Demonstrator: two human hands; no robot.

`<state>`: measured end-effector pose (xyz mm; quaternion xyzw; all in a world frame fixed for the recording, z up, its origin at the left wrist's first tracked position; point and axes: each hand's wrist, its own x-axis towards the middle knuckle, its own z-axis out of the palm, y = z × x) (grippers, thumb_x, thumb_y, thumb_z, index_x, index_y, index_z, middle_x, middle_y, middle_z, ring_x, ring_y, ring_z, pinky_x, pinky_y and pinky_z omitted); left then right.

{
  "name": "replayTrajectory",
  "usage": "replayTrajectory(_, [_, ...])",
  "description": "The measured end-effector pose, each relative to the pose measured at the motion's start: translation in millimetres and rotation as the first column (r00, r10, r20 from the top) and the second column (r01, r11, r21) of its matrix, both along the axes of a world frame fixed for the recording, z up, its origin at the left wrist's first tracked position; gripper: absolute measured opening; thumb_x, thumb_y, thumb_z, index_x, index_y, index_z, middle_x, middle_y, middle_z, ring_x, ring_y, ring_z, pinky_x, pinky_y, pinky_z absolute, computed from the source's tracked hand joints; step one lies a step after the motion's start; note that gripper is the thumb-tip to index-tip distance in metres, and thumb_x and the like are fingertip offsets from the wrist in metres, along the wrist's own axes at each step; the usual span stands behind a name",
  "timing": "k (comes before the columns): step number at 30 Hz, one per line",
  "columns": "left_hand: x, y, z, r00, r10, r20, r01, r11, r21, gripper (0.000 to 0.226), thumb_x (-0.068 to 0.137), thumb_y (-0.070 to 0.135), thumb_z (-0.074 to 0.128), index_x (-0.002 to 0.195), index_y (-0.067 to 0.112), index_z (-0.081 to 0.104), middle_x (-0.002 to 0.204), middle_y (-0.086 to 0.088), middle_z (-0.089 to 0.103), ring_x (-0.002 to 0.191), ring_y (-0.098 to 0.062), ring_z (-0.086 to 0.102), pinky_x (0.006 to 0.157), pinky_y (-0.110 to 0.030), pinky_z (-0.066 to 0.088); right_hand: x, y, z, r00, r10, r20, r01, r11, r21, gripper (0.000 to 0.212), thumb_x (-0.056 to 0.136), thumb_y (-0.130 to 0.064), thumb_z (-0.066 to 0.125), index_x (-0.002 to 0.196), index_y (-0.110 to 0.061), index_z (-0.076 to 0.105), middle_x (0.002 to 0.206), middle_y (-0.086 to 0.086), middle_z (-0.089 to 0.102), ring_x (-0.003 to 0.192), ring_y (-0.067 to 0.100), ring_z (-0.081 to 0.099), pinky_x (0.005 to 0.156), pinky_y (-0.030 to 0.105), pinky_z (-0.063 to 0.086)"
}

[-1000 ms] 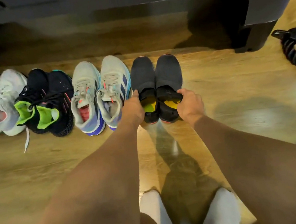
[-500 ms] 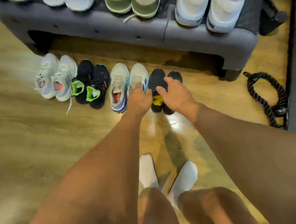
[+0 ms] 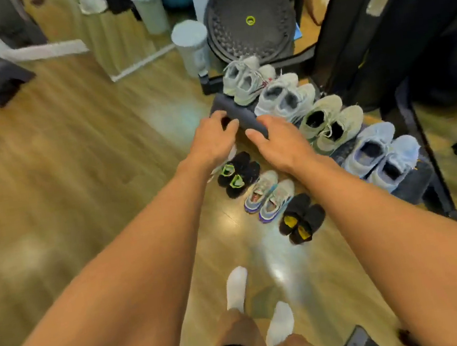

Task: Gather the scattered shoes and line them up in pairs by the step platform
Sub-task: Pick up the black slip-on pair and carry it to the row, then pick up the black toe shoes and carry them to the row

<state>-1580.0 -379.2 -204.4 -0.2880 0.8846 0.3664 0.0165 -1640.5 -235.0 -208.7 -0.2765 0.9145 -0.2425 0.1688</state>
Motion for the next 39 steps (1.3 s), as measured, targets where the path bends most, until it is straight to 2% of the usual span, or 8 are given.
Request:
replayTrajectory(4, [63.2, -47.0, 70.4, 0.991, 0.121, -0.064, -0.126, 0.989, -0.077, 0.047, 0.099, 0.035, 0.046, 0.139, 0.01, 0.048, 0.141, -0.016, 0.049, 0.131, -0.028, 0.043, 0.107, -0.033, 0.03, 33.9, -55.5, 65.9, 0.982, 0.173, -0.078, -0.176, 0.984, -0.03, 0.056, 0.096, -0.05, 0.041, 0.14, -0.015, 0.044, 0.142, 0.011, 0.047, 0.128, 0.029, 0.044, 0.103, 0.041, 0.038])
replayTrajectory(8, [135.7, -107.0, 118.9, 0.95, 0.289, -0.117, -0.301, 0.949, -0.098, 0.048, 0.098, 0.037, 0.048, 0.138, 0.011, 0.049, 0.14, -0.016, 0.049, 0.129, -0.028, 0.047, 0.108, -0.036, 0.035, 77.9, -125.7, 116.3, 0.932, 0.338, -0.135, -0.345, 0.938, -0.035, 0.06, 0.096, -0.052, 0.04, 0.144, -0.015, 0.039, 0.148, 0.01, 0.041, 0.134, 0.028, 0.039, 0.108, 0.041, 0.034])
replayTrajectory(17, [337.0, -255.2, 189.0, 0.729, 0.642, -0.238, -0.677, 0.728, -0.11, 0.047, 0.097, 0.04, 0.047, 0.136, 0.014, 0.05, 0.139, -0.01, 0.052, 0.127, -0.027, 0.048, 0.106, -0.037, 0.038, 244.7, -333.6, 196.3, 0.699, 0.676, -0.233, -0.709, 0.699, -0.098, 0.059, 0.099, -0.049, 0.039, 0.144, -0.011, 0.039, 0.149, 0.012, 0.04, 0.137, 0.028, 0.036, 0.111, 0.039, 0.03])
replayTrajectory(21, [426.3, -303.4, 197.4, 0.61, 0.758, -0.233, -0.79, 0.604, -0.105, 0.049, 0.097, 0.039, 0.047, 0.139, 0.013, 0.048, 0.141, -0.008, 0.05, 0.128, -0.025, 0.048, 0.1, -0.029, 0.037, 323.3, -408.0, 205.0, 0.599, 0.764, -0.238, -0.799, 0.586, -0.132, 0.057, 0.099, -0.046, 0.041, 0.143, -0.009, 0.041, 0.147, 0.012, 0.042, 0.137, 0.025, 0.036, 0.109, 0.033, 0.027])
replayTrajectory(27, [528.4, -369.1, 197.2, 0.421, 0.88, -0.221, -0.907, 0.407, -0.106, 0.05, 0.098, 0.039, 0.047, 0.14, 0.013, 0.047, 0.143, -0.008, 0.049, 0.131, -0.024, 0.045, 0.105, -0.031, 0.034, 424.4, -510.5, 199.6, 0.454, 0.865, -0.213, -0.891, 0.434, -0.136, 0.058, 0.097, -0.049, 0.042, 0.143, -0.014, 0.042, 0.148, 0.007, 0.042, 0.136, 0.024, 0.039, 0.108, 0.037, 0.032])
replayTrajectory(31, [564.1, -417.7, 186.3, 0.343, 0.916, -0.206, -0.939, 0.331, -0.091, 0.05, 0.098, 0.038, 0.046, 0.14, 0.011, 0.047, 0.143, -0.008, 0.049, 0.131, -0.024, 0.044, 0.106, -0.033, 0.034, 470.6, -579.5, 188.0, 0.371, 0.9, -0.228, -0.928, 0.353, -0.115, 0.059, 0.096, -0.052, 0.041, 0.142, -0.015, 0.044, 0.145, 0.006, 0.045, 0.133, 0.024, 0.042, 0.103, 0.038, 0.035])
replayTrajectory(34, [583.0, -461.6, 178.9, 0.283, 0.94, -0.188, -0.958, 0.267, -0.107, 0.049, 0.098, 0.037, 0.046, 0.14, 0.01, 0.047, 0.142, -0.009, 0.049, 0.131, -0.024, 0.044, 0.107, -0.035, 0.036, 495.7, -634.3, 176.8, 0.3, 0.935, -0.187, -0.953, 0.284, -0.11, 0.06, 0.095, -0.053, 0.04, 0.142, -0.015, 0.043, 0.145, 0.007, 0.045, 0.133, 0.024, 0.042, 0.106, 0.041, 0.037])
replayTrajectory(39, [603.8, -541.9, 186.2, 0.201, 0.97, -0.14, -0.976, 0.187, -0.108, 0.049, 0.097, 0.038, 0.047, 0.139, 0.013, 0.048, 0.142, -0.009, 0.049, 0.13, -0.025, 0.046, 0.108, -0.039, 0.037, 513.1, -732.3, 182.9, 0.211, 0.962, -0.171, -0.976, 0.197, -0.096, 0.06, 0.097, -0.052, 0.04, 0.143, -0.014, 0.042, 0.145, 0.01, 0.044, 0.132, 0.028, 0.041, 0.101, 0.039, 0.036])
